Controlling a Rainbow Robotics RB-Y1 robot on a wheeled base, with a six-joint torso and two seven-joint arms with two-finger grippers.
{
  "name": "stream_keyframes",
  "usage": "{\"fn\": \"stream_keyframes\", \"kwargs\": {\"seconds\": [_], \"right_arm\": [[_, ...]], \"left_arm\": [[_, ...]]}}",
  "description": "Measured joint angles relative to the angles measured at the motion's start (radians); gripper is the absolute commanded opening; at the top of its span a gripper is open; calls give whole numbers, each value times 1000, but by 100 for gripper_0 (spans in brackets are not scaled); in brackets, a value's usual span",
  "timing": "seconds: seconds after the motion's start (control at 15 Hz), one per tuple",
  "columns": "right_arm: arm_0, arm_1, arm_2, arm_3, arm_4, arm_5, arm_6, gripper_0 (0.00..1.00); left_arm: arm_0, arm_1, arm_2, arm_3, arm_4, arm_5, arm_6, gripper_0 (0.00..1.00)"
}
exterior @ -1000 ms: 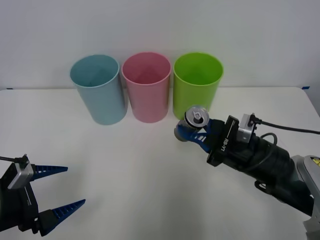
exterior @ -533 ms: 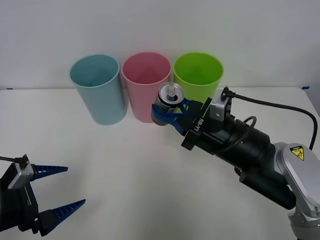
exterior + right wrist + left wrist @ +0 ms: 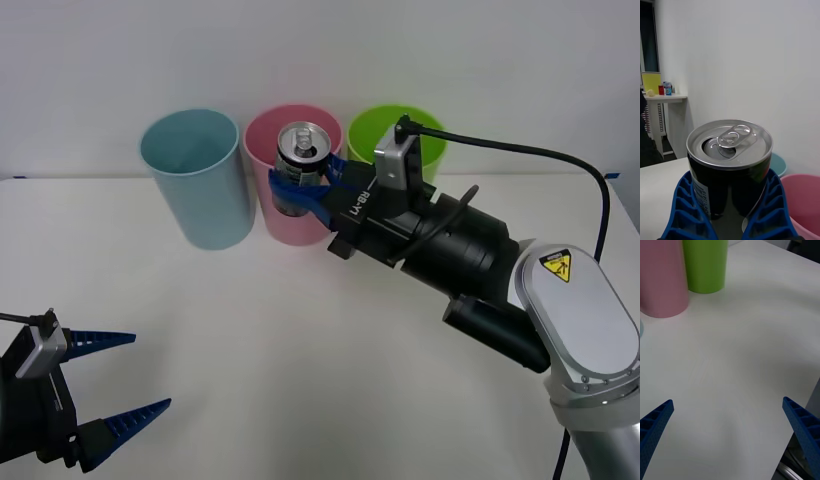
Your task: Put cans in the blue bin and PET bottles in the pink bin and trash in the green bin.
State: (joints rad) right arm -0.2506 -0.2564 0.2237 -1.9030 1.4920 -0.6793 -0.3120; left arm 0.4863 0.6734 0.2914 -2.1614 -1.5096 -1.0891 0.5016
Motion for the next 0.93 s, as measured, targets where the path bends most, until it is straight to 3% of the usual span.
{"fn": "stream_keyframes", "kwargs": {"seconds": [0.4,0.93], "right_arm": [[-90,24,101,21,205,145,-196,0],[-238,137,122,245,292,200,-189,0]], "left_arm": [[0,0,0,0,0,0,0,100],[0,0,0,0,0,0,0,100]]}}
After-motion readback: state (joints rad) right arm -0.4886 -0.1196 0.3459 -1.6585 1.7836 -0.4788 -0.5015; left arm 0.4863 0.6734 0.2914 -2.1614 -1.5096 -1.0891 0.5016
